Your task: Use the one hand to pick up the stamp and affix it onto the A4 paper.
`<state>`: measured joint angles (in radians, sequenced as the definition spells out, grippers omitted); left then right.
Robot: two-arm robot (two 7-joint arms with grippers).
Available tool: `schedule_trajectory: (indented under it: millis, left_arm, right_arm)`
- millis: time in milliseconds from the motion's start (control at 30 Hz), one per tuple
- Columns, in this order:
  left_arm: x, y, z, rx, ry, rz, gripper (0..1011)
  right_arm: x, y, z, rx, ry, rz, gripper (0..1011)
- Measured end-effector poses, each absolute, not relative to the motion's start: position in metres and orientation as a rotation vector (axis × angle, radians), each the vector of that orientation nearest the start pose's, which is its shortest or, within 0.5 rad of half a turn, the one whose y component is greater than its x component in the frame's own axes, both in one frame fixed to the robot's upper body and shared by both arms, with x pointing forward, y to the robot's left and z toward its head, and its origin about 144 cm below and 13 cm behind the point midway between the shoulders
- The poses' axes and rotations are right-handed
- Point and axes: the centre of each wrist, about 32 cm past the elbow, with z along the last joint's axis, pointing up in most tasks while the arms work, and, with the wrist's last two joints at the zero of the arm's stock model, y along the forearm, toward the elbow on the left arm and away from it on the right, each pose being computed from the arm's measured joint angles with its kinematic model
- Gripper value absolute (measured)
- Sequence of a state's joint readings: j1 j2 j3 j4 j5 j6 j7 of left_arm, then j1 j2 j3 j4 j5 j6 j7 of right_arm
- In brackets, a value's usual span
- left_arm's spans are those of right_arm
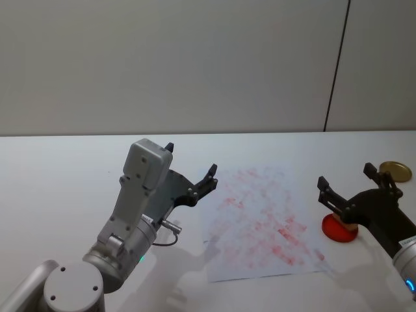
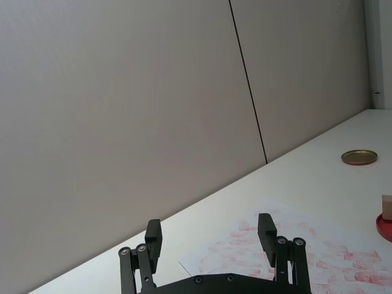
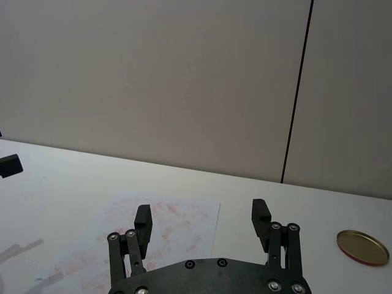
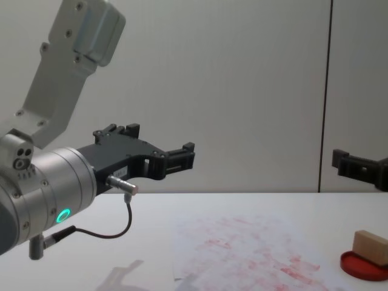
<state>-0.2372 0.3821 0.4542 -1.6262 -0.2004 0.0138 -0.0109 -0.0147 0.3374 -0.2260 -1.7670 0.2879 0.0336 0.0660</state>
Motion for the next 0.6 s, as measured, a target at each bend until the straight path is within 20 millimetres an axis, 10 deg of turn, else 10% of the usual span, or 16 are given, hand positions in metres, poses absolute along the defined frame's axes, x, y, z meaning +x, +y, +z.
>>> schedule_trajectory:
  millis: [600]
  left_arm:
    - [0.492, 0.1984, 1.2044, 0.061, -0.268, 1.124, 993]
  right_arm:
    - [0.4435, -0.2373, 1.1886, 0.025, -0.074, -1.23, 1001]
